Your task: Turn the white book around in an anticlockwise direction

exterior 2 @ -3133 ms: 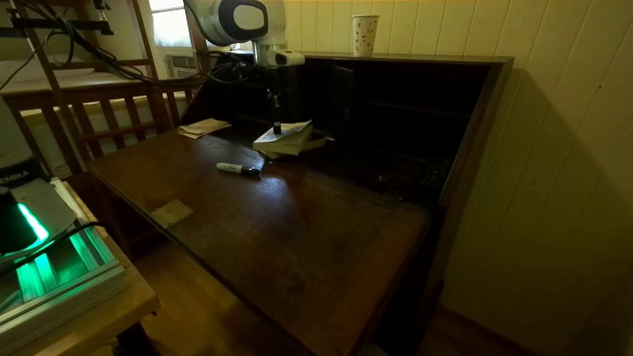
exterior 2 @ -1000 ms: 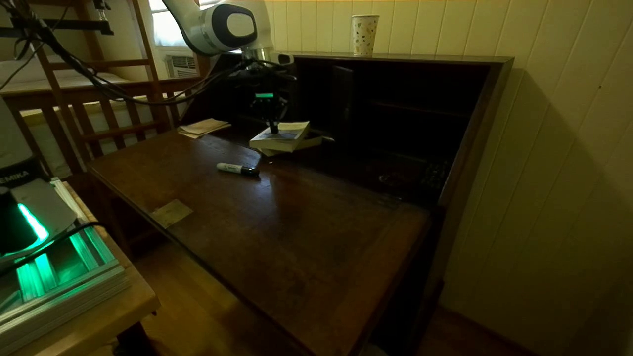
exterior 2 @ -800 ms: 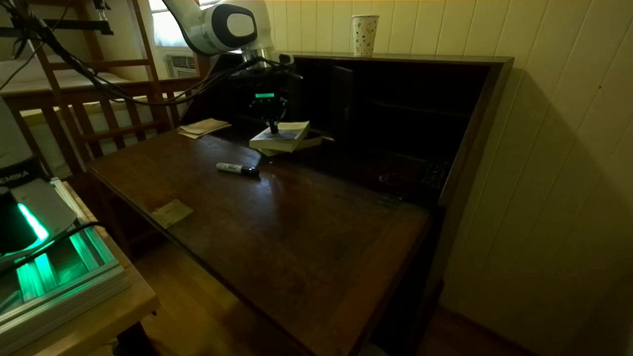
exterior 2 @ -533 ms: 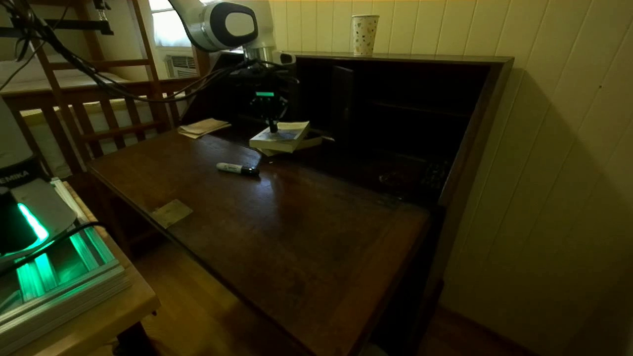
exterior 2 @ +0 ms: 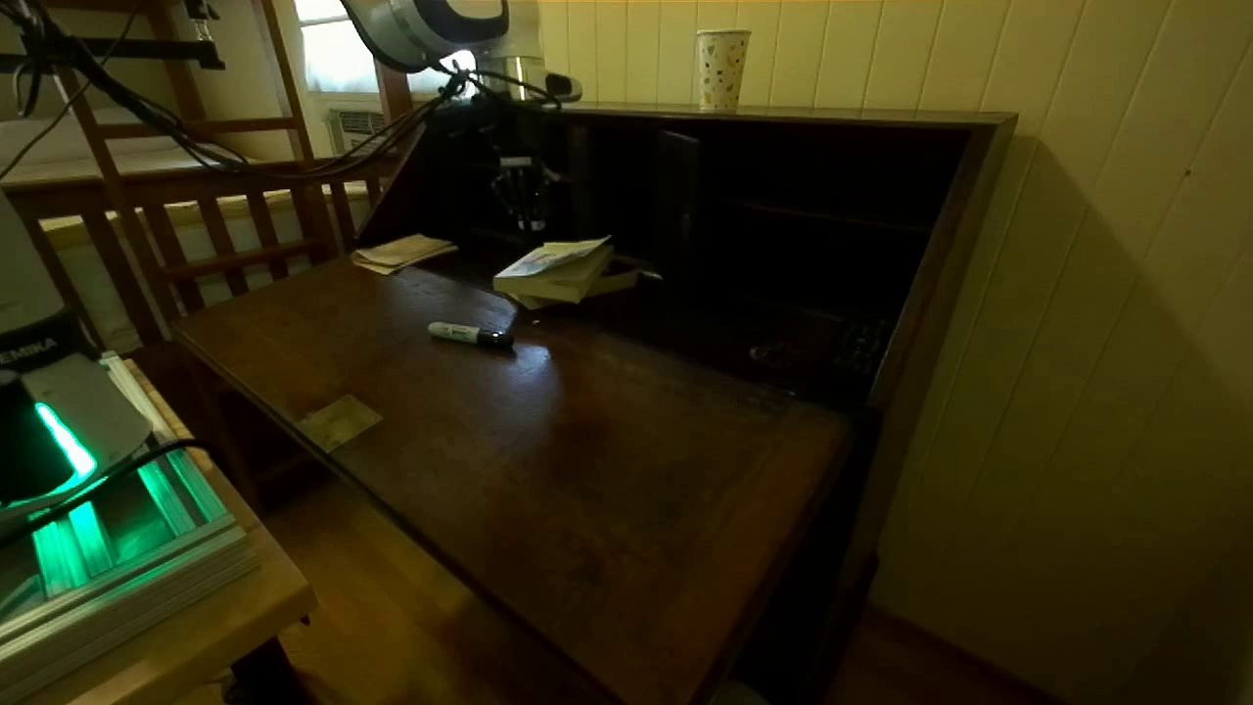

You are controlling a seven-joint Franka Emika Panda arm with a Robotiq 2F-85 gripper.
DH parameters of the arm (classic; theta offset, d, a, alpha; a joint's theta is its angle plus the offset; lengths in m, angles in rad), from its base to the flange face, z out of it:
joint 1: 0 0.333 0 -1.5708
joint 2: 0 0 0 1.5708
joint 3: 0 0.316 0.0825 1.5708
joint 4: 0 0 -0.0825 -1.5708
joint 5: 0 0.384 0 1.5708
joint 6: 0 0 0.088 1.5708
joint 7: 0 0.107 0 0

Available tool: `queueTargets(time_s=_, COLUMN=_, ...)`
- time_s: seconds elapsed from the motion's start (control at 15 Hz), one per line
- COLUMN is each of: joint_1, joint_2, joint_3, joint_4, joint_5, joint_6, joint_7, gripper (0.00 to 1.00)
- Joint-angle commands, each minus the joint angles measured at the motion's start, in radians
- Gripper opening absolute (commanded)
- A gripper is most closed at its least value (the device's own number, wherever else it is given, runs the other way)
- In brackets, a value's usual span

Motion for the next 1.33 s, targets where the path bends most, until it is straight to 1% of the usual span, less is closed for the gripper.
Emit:
queueTargets(time_s=0.0, joint_1=0.000, joint_2=-0.042, joint_3=-0.036, joint_4=-0.035, joint_5=-0.153, joint_6=-0.044, joint_7=0.052, gripper=0.00)
queueTargets(time_s=0.2, joint_1=-0.008, joint_2=-0.013, joint_3=-0.054, joint_4=-0.042, joint_5=-0.241, joint_6=-0.036, joint_7=0.054, gripper=0.00)
queueTargets(time_s=0.53, joint_1=-0.009, joint_2=0.042, joint_3=-0.068, joint_4=-0.053, joint_5=-0.299, joint_6=-0.027, joint_7=0.049, gripper=0.00)
queueTargets(time_s=0.67, joint_1=-0.005, joint_2=0.076, joint_3=-0.082, joint_4=-0.038, joint_5=-0.341, joint_6=-0.018, joint_7=0.091, gripper=0.00)
queueTargets(time_s=0.87, joint_1=0.000, joint_2=0.112, joint_3=-0.109, joint_4=-0.011, joint_5=-0.390, joint_6=-0.012, joint_7=0.207, gripper=0.00)
queueTargets(time_s=1.27, joint_1=-0.007, joint_2=0.156, joint_3=-0.114, joint_4=0.031, joint_5=-0.283, joint_6=0.028, joint_7=0.358, gripper=0.00)
